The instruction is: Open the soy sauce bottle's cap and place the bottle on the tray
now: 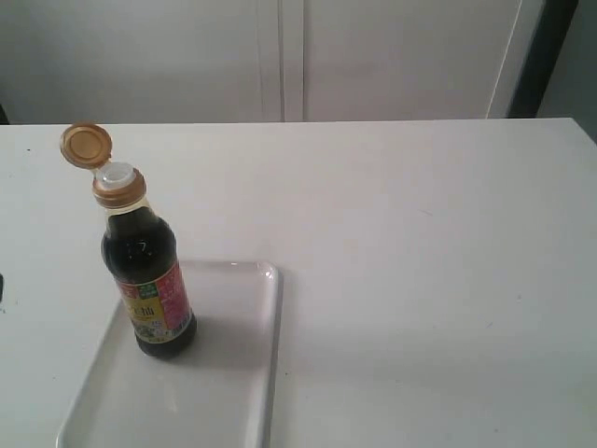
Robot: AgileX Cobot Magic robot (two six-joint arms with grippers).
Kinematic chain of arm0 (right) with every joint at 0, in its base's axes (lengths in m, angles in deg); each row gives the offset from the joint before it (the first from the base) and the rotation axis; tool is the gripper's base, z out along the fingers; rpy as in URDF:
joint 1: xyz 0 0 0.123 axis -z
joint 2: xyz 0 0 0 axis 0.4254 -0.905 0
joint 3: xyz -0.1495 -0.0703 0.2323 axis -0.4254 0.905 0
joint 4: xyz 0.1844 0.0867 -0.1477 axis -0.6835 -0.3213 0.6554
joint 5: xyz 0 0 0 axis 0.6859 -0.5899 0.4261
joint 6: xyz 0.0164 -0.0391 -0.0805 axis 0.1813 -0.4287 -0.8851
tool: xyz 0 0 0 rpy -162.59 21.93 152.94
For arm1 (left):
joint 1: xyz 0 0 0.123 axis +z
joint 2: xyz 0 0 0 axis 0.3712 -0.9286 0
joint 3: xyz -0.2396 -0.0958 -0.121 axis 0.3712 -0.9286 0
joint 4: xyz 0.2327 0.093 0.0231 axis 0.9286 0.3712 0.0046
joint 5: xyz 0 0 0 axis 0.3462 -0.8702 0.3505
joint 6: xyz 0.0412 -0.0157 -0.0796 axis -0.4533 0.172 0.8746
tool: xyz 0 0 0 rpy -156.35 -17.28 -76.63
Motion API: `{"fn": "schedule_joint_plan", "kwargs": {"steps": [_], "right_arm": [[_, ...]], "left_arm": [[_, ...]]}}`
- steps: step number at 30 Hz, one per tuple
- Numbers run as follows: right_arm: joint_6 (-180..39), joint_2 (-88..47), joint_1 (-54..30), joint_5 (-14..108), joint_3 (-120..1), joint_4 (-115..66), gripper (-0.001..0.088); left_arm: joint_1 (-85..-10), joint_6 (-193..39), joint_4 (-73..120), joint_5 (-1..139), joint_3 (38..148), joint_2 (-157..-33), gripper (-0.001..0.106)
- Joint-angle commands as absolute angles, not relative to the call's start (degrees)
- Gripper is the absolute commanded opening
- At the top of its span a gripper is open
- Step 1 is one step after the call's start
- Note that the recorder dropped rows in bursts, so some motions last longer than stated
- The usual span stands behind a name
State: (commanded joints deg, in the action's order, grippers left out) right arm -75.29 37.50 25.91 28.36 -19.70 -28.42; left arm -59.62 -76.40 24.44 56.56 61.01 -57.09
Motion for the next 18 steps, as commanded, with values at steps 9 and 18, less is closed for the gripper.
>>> {"fn": "schedule_joint_plan", "kwargs": {"steps": [9,18], "right_arm": [[-75.3,37.5,25.9,28.4,-19.7,-28.4,0.0000],[-75.3,37.5,25.9,28.4,-19.7,-28.4,0.0000]], "left_arm": [[-54.3,-79.2,19.6,62.1,54.9,-55.6,0.000],[-46.6,-79.0,19.0,61.8,49.8,-46.1,0.000]]}}
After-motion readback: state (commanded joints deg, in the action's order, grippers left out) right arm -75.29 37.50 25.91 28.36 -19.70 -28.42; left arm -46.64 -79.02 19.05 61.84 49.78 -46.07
